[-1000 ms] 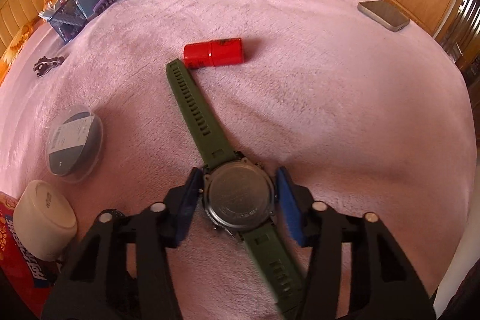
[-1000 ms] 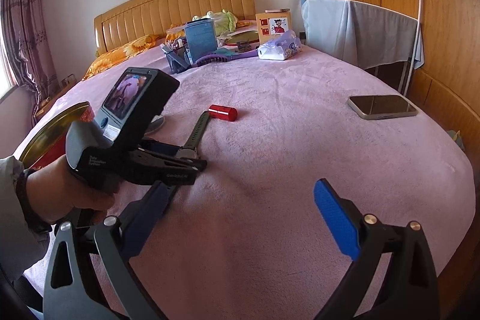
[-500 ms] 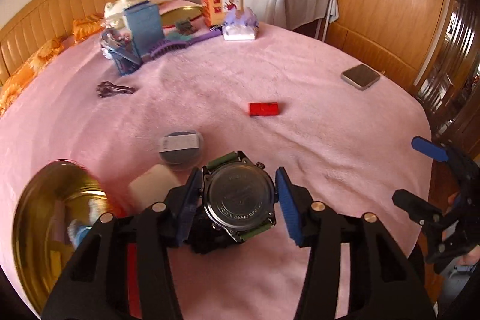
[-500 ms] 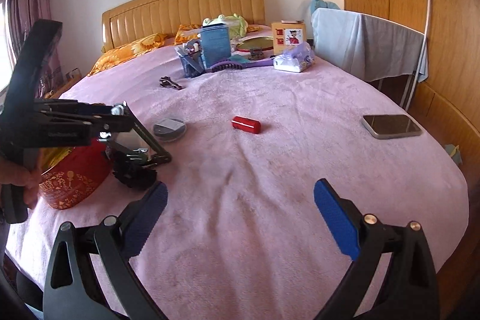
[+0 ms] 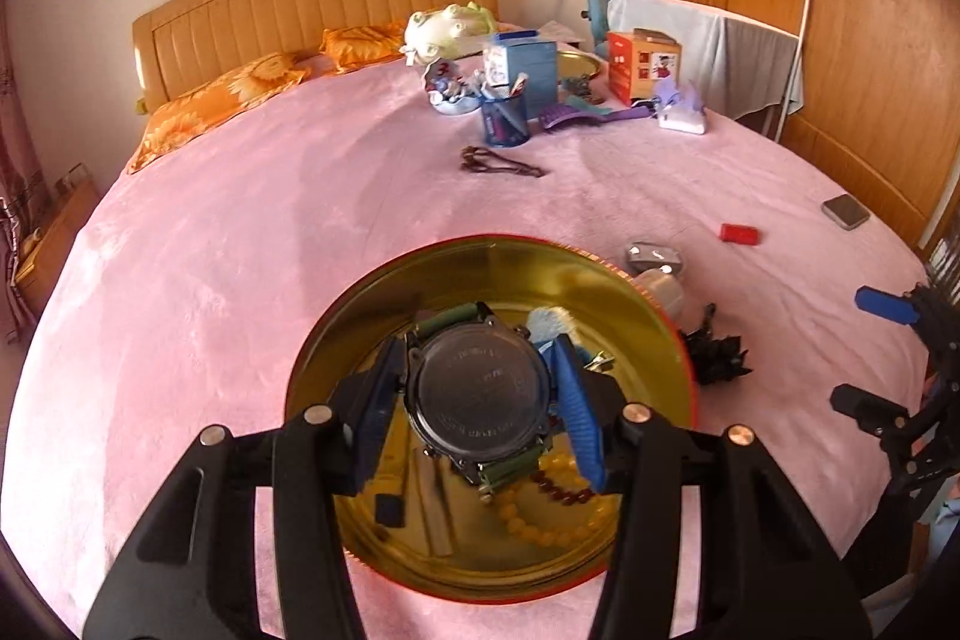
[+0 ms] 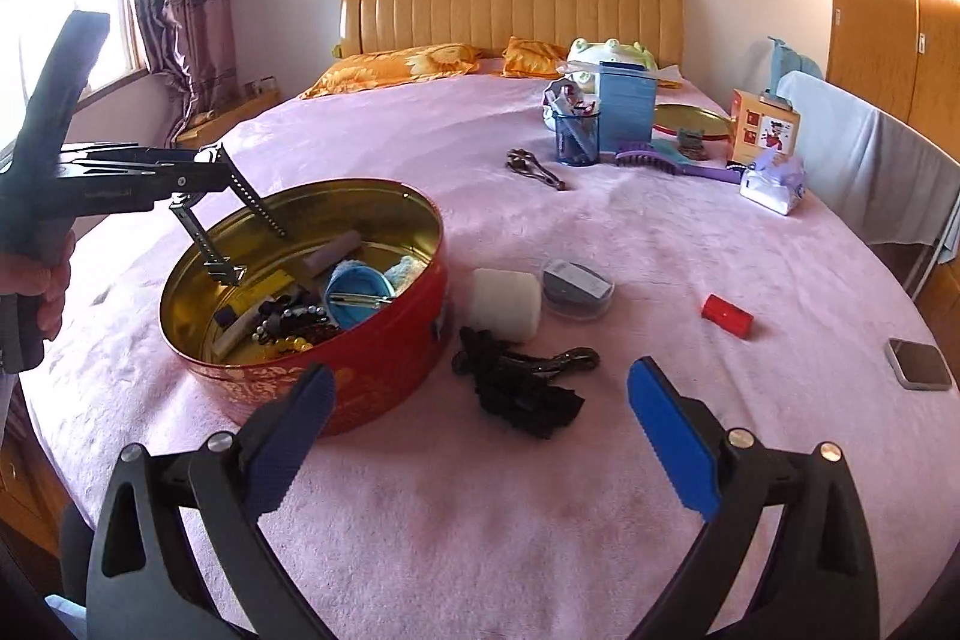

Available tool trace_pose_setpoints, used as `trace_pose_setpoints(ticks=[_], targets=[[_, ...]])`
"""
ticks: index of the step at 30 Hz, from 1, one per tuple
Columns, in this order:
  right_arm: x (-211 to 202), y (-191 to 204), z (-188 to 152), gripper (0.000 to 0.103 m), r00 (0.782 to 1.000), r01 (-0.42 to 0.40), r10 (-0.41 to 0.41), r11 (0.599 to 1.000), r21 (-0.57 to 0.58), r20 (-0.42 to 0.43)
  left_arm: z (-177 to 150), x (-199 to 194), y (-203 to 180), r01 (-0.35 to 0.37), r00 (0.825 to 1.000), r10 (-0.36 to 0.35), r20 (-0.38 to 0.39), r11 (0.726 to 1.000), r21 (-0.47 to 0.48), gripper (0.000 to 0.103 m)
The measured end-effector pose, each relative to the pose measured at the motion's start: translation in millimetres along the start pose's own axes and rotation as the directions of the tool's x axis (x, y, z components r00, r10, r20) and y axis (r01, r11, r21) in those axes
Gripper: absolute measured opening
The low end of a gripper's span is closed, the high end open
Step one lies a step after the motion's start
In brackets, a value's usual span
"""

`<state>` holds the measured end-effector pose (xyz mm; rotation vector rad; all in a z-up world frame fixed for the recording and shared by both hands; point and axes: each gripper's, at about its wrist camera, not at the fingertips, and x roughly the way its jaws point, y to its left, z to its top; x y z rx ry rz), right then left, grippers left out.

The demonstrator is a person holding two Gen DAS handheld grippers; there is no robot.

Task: Organize jewelry
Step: 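Lower the watch into the tin and open the left gripper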

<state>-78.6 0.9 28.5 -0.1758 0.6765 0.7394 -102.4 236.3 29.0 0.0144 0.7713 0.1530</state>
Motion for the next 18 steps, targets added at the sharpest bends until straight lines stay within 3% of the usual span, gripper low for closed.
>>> trace_pose_setpoints(ticks=[6,8,14,16,18], targets=[[2.4,17.1,-1.6,0.099,1.0,-0.004,0.003,0.999,-0.037,-0.025,-34.4,37.5,18.2,-0.036,0.995,0.033,-0.089,0.999,-0.031,0.051],[3.3,19.0,-3.6,0.099,0.999,-0.006,0.005,0.999,-0.042,-0.032,-40.4,49.4,19.0,0.0,0.992,-0.007,-0.123,0.998,-0.059,0.051],[5.9,23.5,-10.0,0.099,0.999,-0.015,0.012,0.998,-0.053,-0.049,-53.0,70.8,14.2,-0.022,0.984,0.014,-0.175,0.999,-0.045,0.054],[7.1,22.2,-12.5,0.099,0.998,-0.011,0.009,0.999,-0.052,-0.055,-54.2,68.7,11.7,-0.03,0.984,0.022,-0.175,0.999,-0.043,0.065],[9.5,18.1,-15.6,0.099,0.998,-0.008,0.006,0.999,-0.039,-0.062,-54.2,61.4,10.5,-0.037,0.987,0.03,-0.159,0.998,-0.047,0.067]])
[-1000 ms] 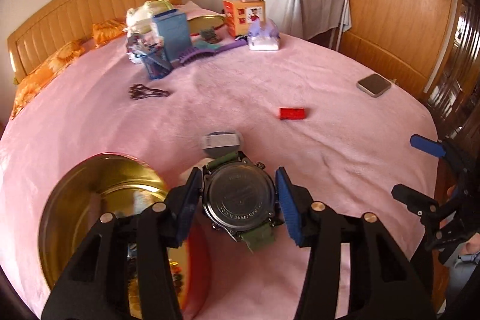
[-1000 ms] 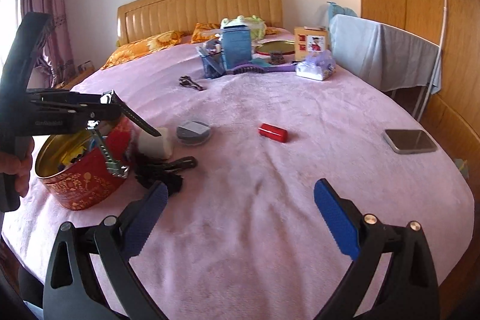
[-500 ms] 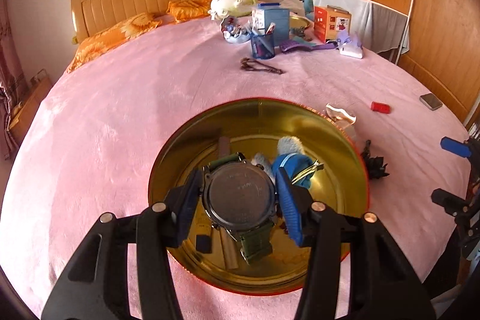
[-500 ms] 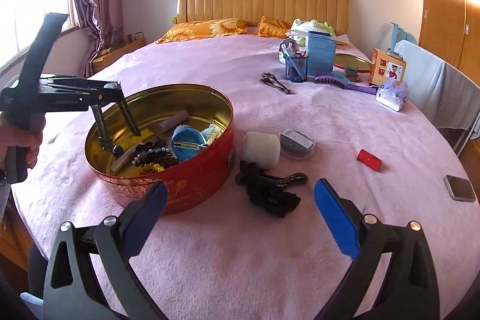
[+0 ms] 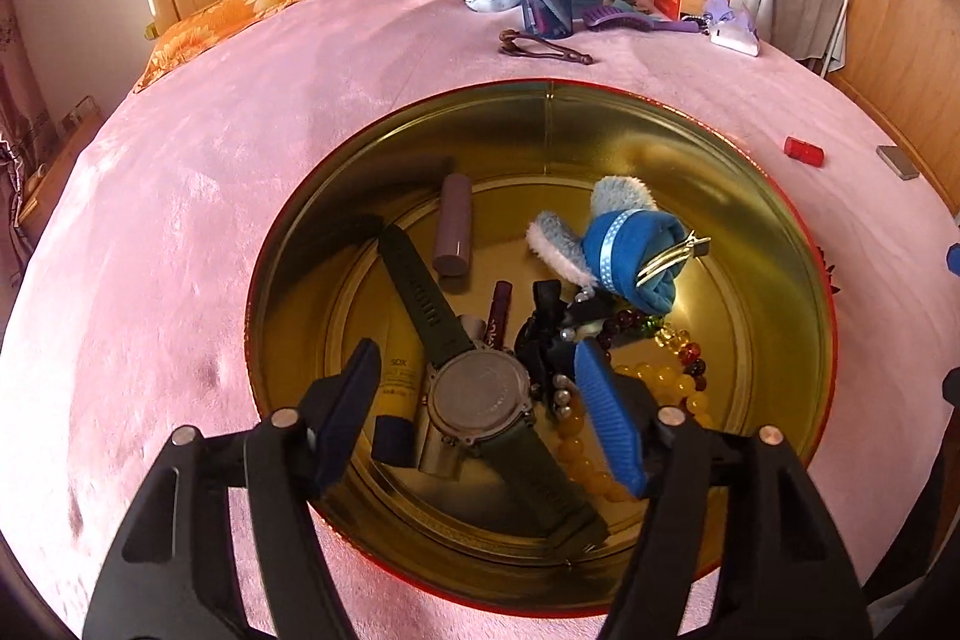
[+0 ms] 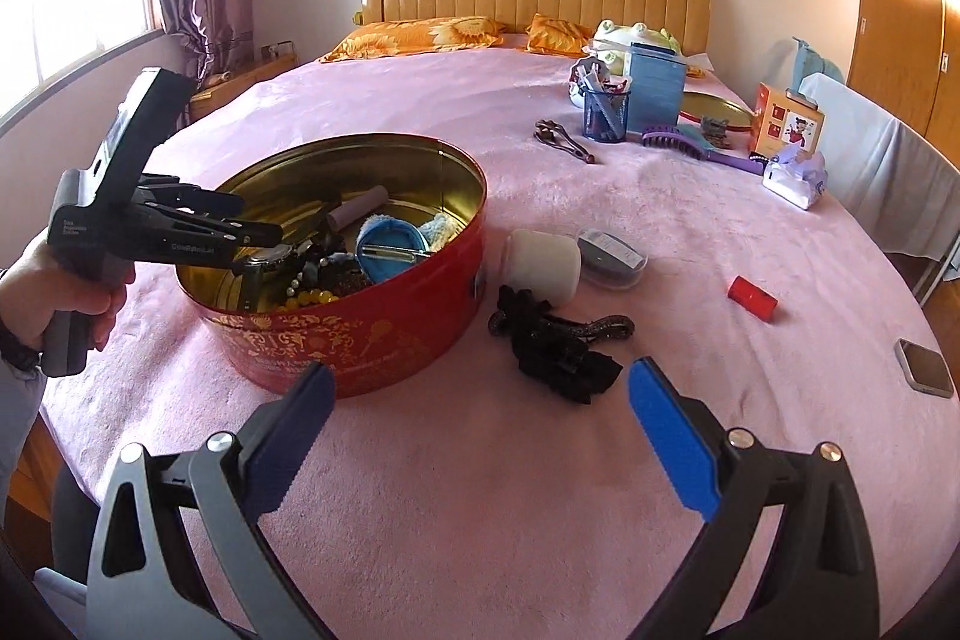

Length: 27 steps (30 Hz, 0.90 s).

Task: Organize jewelry
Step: 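Lower the watch into the tin and open the left gripper, then move the right gripper to the red cylinder and grasp it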

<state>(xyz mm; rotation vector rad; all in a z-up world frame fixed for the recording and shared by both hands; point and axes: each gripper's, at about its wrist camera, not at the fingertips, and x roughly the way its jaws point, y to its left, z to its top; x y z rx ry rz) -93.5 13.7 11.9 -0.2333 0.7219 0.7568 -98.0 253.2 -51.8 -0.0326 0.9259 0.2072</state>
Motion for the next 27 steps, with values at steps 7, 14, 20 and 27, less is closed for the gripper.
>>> trace_pose_setpoints(ticks=[7,14,20,27], targets=[[6.1,-21.9,-11.7,0.099,1.0,0.021,-0.02,0.998,0.052,-0.02,-0.8,-39.1,-28.7,0.112,0.989,-0.11,0.103,0.994,-0.014,0.078],[6.8,-65.0,-11.8,0.099,0.998,0.069,-0.068,0.992,0.102,-0.014,8.0,-61.9,-101.8,0.248,0.952,-0.264,0.158,0.962,0.116,0.083],[23.9,-119.2,0.1,0.099,0.99,0.141,-0.137,0.98,0.143,-0.035,24.8,-36.3,-141.4,0.269,0.954,-0.279,0.108,0.958,0.101,0.083],[101.6,-198.6,19.7,0.099,0.942,0.319,-0.267,0.9,0.298,-0.202,56.1,-12.2,-159.5,0.209,0.969,-0.219,0.117,0.974,0.087,0.083]])
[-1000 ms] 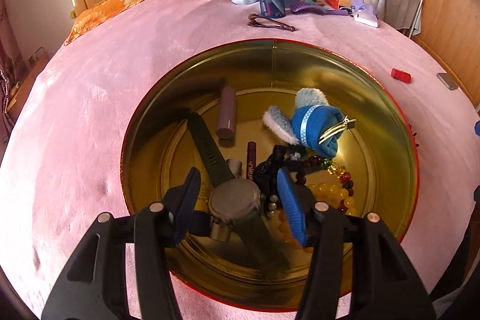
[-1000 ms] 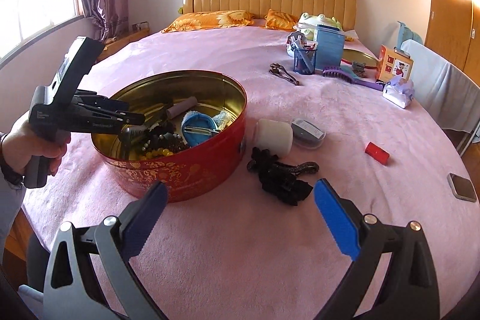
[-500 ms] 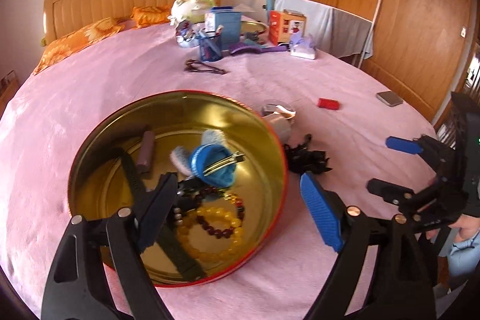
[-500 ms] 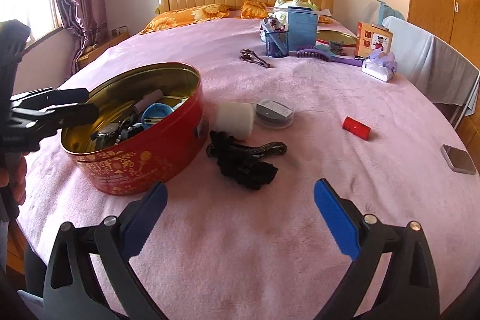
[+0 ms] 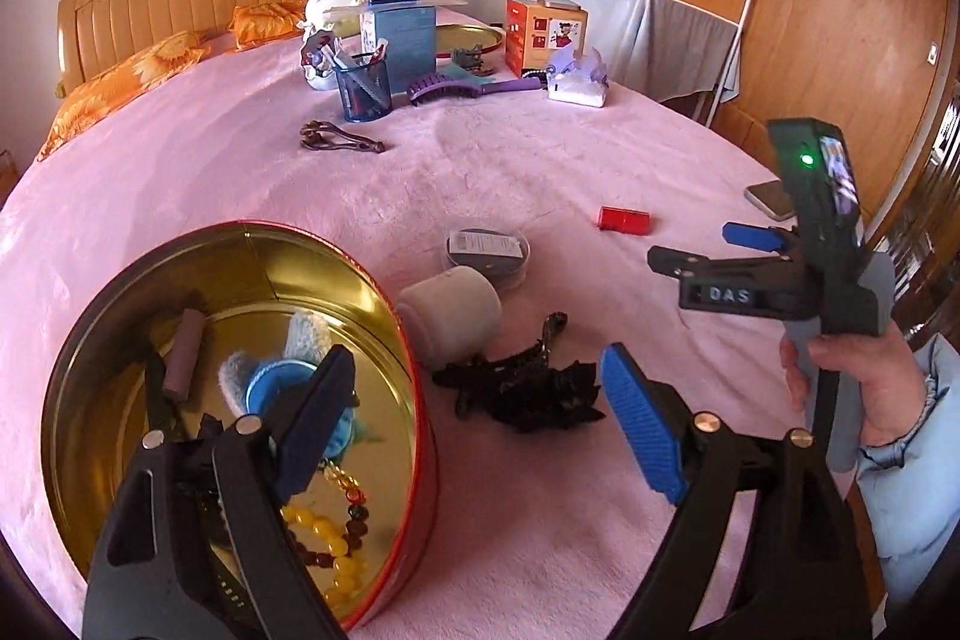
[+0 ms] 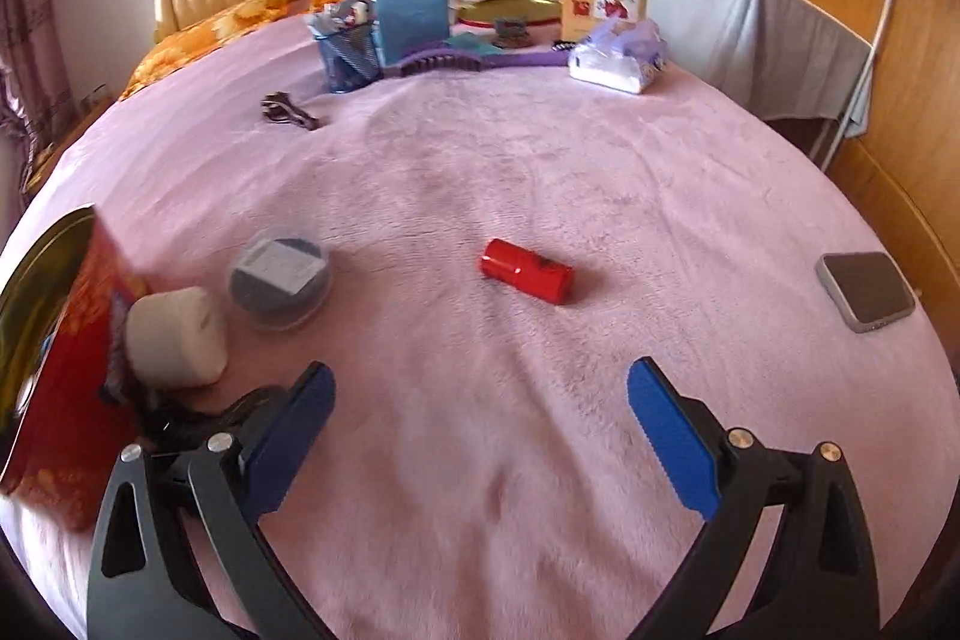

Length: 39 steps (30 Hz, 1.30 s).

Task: Organize jewelry
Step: 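Move the right gripper to the red cylinder and grasp it, then carry the red cylinder over the tin and open the right gripper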

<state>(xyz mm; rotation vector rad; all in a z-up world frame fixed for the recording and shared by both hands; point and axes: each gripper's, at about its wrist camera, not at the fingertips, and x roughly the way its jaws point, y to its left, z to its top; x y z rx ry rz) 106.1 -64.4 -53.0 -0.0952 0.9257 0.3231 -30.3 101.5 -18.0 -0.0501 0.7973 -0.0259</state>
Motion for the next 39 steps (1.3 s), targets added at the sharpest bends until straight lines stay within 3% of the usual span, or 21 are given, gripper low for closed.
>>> trace_pose_setpoints(ticks=[8,10,11,14,20,24,29,34,39], targets=[[77.5,-6.8,36.3,0.098,0.991,0.109,-0.097,0.986,0.13,-0.09,20.0,26.6,4.7,0.018,0.999,-0.017,-0.029,0.999,0.038,0.083],[86.2,-5.7,38.5,0.08,0.992,0.101,-0.089,0.986,0.132,-0.094,20.5,27.5,6.4,0.044,0.999,-0.044,-0.025,0.999,0.028,0.083],[90.6,-4.7,38.8,0.055,0.989,0.117,-0.104,0.985,0.125,-0.109,19.2,27.3,7.2,0.058,0.998,-0.058,-0.023,0.998,0.024,0.083],[92.9,-4.1,35.9,0.055,0.988,0.112,-0.1,0.988,0.106,-0.115,13.2,26.4,8.8,0.088,0.996,-0.088,-0.018,0.996,0.01,0.083],[37.5,0.3,25.0,0.055,1.0,-0.006,0.005,0.994,0.112,0.008,-4.9,8.5,20.7,0.081,0.997,-0.081,0.001,0.997,-0.02,0.083],[-16.2,42.4,24.5,0.055,0.987,-0.135,0.132,0.991,0.022,0.091,-19.3,-14.5,46.6,0.04,0.999,-0.038,0.031,0.997,-0.07,0.083],[-79.8,133.4,25.1,0.055,0.933,-0.31,0.334,0.935,-0.17,0.134,-41.7,-50.1,93.6,-0.048,0.996,0.059,0.065,0.987,-0.153,0.083],[-110.8,218.5,9.9,0.055,0.894,-0.396,0.442,0.86,-0.323,0.08,-70.8,-83.8,134.8,-0.118,0.986,0.141,0.086,0.967,-0.226,0.083],[-102.3,282.0,-17.7,0.055,0.895,-0.421,0.444,0.798,-0.431,-0.052,-98.6,-103.1,154.1,-0.137,0.983,0.162,0.089,0.961,-0.24,0.083]])
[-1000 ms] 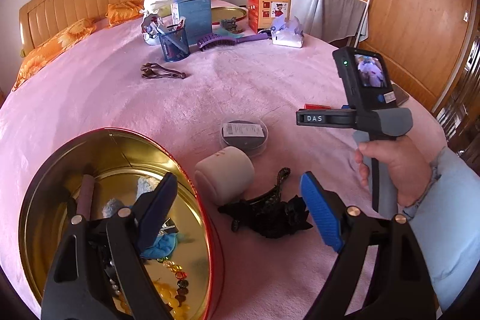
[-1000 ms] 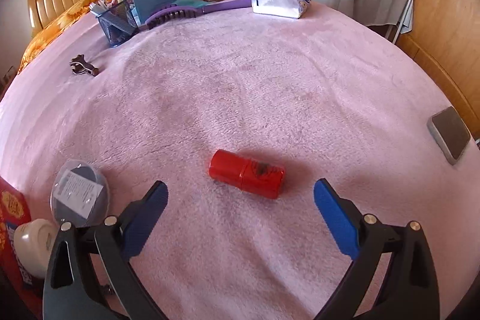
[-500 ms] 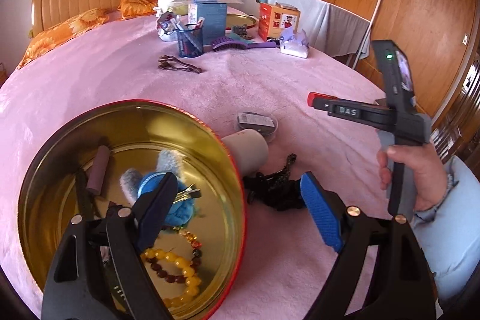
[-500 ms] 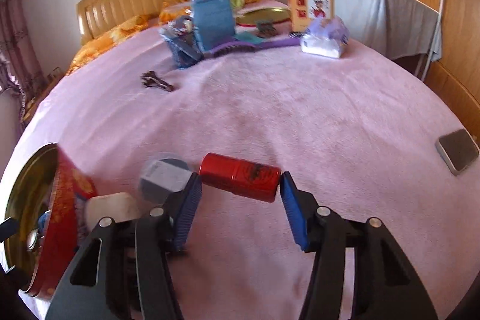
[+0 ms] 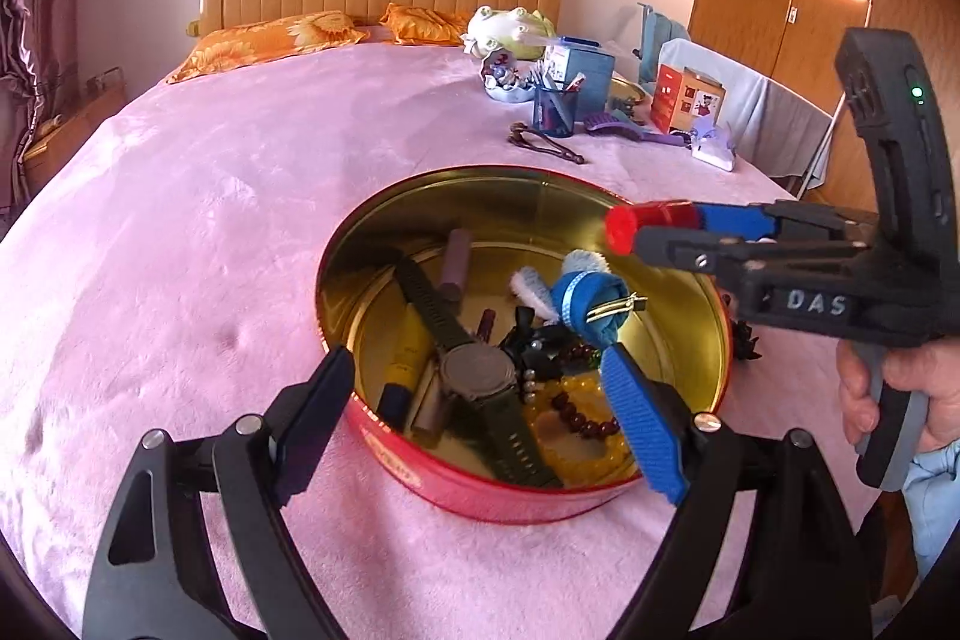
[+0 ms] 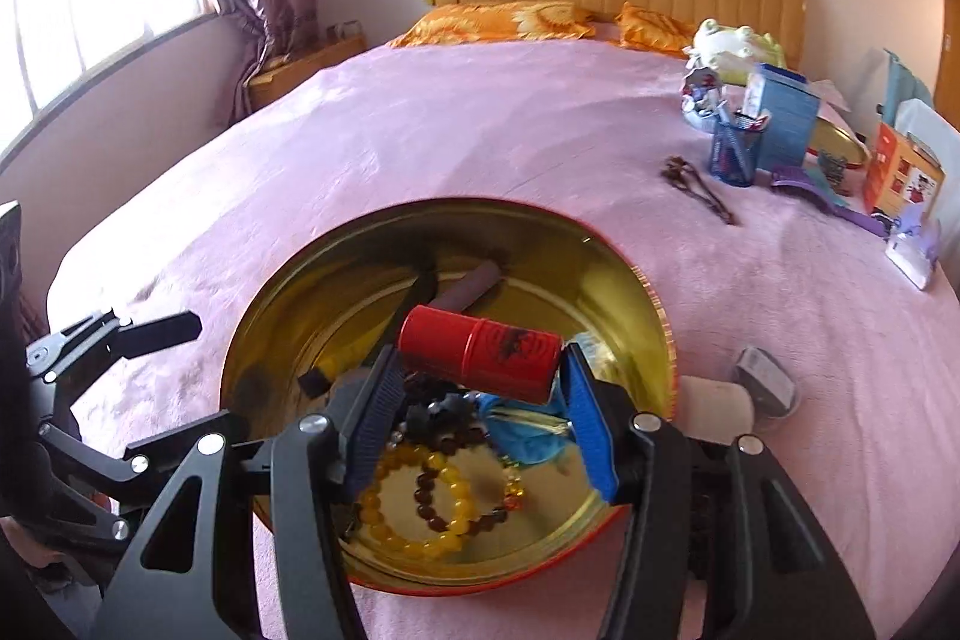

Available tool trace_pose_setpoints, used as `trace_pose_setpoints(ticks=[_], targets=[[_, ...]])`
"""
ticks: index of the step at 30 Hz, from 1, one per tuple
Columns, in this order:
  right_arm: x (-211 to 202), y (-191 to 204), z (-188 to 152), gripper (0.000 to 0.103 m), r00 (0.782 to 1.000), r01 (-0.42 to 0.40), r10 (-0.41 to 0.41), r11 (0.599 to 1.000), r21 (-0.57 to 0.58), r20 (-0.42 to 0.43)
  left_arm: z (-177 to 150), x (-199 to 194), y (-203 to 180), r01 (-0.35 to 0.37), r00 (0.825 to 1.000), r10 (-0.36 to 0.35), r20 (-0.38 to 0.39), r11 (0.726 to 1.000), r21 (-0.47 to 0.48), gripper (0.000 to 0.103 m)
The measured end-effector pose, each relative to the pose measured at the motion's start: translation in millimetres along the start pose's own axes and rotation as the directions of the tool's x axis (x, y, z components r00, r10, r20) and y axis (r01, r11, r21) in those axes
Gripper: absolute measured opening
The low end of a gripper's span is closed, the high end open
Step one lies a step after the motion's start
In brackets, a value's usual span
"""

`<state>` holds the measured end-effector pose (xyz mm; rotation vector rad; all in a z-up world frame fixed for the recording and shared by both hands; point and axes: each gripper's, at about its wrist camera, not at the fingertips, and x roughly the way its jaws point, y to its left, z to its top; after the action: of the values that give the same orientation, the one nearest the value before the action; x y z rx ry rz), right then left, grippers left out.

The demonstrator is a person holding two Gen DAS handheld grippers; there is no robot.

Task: Organize jewelry
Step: 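Carry the red cylinder over the tin and open the right gripper, then move the right gripper to the black hair clip and grasp it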

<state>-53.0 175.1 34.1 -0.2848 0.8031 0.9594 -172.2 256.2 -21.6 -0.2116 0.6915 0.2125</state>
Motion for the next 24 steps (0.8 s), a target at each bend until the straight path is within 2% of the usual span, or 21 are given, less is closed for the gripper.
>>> trace_pose_setpoints(ticks=[3,6,10,13,17,19,22,24], targets=[[27.2,19.2,-5.8,0.055,0.995,-0.027,0.024,0.999,-0.03,-0.1,-9.9,-3.6,5.7,0.028,1.0,-0.028,-0.006,1.0,-0.002,0.083],[46.5,30.1,-12.9,0.056,0.983,-0.025,0.014,0.998,-0.055,-0.182,-17.9,-7.3,7.8,0.033,0.999,-0.033,-0.007,0.999,0.007,0.083],[55.4,33.7,-18.3,0.056,0.976,-0.002,-0.014,0.997,-0.072,-0.217,-24.6,-12.7,7.7,0.049,0.999,-0.049,-0.002,0.999,0.019,0.083],[42.9,35.9,-18.3,0.057,0.986,0.002,-0.015,0.997,-0.08,-0.166,-25.2,-15.3,7.0,0.05,0.999,-0.051,0.001,0.998,0.025,0.083],[20.2,30.5,-13.7,0.07,0.996,0.027,-0.034,0.997,-0.077,-0.081,-26.6,-16.8,5.0,0.049,0.999,-0.049,0.0,0.999,0.024,0.083],[8.2,23.7,-14.9,0.071,0.997,0.05,-0.053,0.996,-0.07,-0.05,-27.1,-16.8,1.3,0.052,0.999,-0.052,-0.003,0.998,0.031,0.083],[-12.1,6.1,-25.9,0.08,0.997,0.082,-0.082,0.996,-0.032,-0.013,-28.5,-17.2,-7.9,0.059,0.998,-0.059,-0.006,0.997,0.047,0.083],[-24.6,-10.9,-39.0,0.086,0.995,0.101,-0.101,0.995,0.006,-0.003,-29.0,-17.3,-14.1,0.089,0.996,-0.089,-0.009,0.995,0.049,0.083]])
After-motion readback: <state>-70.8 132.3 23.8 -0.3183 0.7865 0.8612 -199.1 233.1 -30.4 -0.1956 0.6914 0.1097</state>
